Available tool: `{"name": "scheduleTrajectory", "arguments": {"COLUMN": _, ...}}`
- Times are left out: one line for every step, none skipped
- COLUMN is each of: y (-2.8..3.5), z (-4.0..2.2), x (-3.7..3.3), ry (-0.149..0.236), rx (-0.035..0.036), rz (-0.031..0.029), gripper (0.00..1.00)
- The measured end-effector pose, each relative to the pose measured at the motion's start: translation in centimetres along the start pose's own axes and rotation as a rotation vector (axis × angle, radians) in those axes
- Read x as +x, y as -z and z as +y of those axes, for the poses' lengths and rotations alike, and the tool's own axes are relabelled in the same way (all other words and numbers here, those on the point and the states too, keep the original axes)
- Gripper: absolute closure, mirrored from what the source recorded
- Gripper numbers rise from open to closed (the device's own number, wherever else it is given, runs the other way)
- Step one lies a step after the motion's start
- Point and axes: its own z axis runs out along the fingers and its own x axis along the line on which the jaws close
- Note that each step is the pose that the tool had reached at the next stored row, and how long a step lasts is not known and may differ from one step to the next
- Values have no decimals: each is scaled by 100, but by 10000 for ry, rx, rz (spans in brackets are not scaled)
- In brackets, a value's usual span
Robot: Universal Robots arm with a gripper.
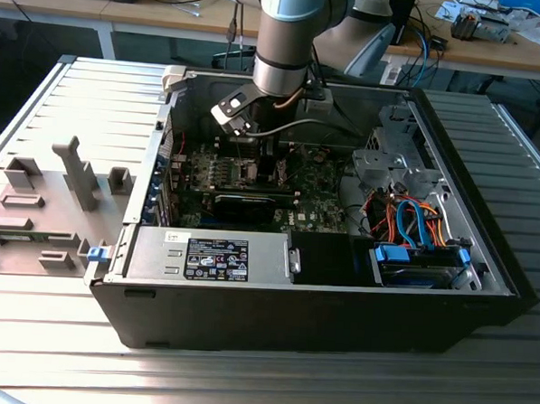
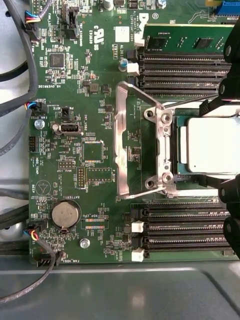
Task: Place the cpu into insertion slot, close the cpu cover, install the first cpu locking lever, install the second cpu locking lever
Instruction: 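Place the cpu into insertion slot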
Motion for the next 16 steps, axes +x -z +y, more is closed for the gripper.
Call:
{"name": "scheduleTrajectory", "arguments": {"y": 0, "z": 0, "x": 4, "ry": 0, "rx": -1, "rz": -6, "gripper": 46}}
{"name": "scheduleTrajectory", "arguments": {"y": 2, "z": 0, "x": 7, "ry": 1, "rx": 2, "rz": -11, "gripper": 46}}
{"name": "scheduleTrajectory", "arguments": {"y": 2, "z": -3, "x": 7, "ry": 1, "rx": 2, "rz": -11, "gripper": 46}}
{"name": "scheduleTrajectory", "arguments": {"y": 2, "z": -6, "x": 8, "ry": 0, "rx": 3, "rz": -11, "gripper": 46}}
{"name": "scheduleTrajectory", "arguments": {"y": 2, "z": -8, "x": 8, "ry": 0, "rx": 1, "rz": -11, "gripper": 46}}
{"name": "scheduleTrajectory", "arguments": {"y": 1, "z": -13, "x": 9, "ry": 3, "rx": -2, "rz": -11, "gripper": 46}}
{"name": "scheduleTrajectory", "arguments": {"y": 1, "z": -15, "x": 9, "ry": 2, "rx": 3, "rz": -11, "gripper": 46}}
{"name": "scheduleTrajectory", "arguments": {"y": 2, "z": -16, "x": 8, "ry": 2, "rx": 4, "rz": -12, "gripper": 46}}
{"name": "scheduleTrajectory", "arguments": {"y": 2, "z": -17, "x": 8, "ry": 1, "rx": 3, "rz": -12, "gripper": 46}}
{"name": "scheduleTrajectory", "arguments": {"y": 1, "z": -17, "x": 8, "ry": 0, "rx": 3, "rz": -12, "gripper": 46}}
{"name": "scheduleTrajectory", "arguments": {"y": 1, "z": -17, "x": 8, "ry": 1, "rx": 3, "rz": -11, "gripper": 46}}
{"name": "scheduleTrajectory", "arguments": {"y": 1, "z": -17, "x": 8, "ry": 0, "rx": 3, "rz": -12, "gripper": 46}}
{"name": "scheduleTrajectory", "arguments": {"y": 1, "z": -17, "x": 8, "ry": 0, "rx": 3, "rz": -12, "gripper": 46}}
{"name": "scheduleTrajectory", "arguments": {"y": 1, "z": -17, "x": 8, "ry": 0, "rx": 5, "rz": -12, "gripper": 45}}
{"name": "scheduleTrajectory", "arguments": {"y": 1, "z": -17, "x": 8, "ry": 0, "rx": 3, "rz": -12, "gripper": 39}}
{"name": "scheduleTrajectory", "arguments": {"y": 1, "z": -17, "x": 8, "ry": 0, "rx": 3, "rz": -11, "gripper": 33}}
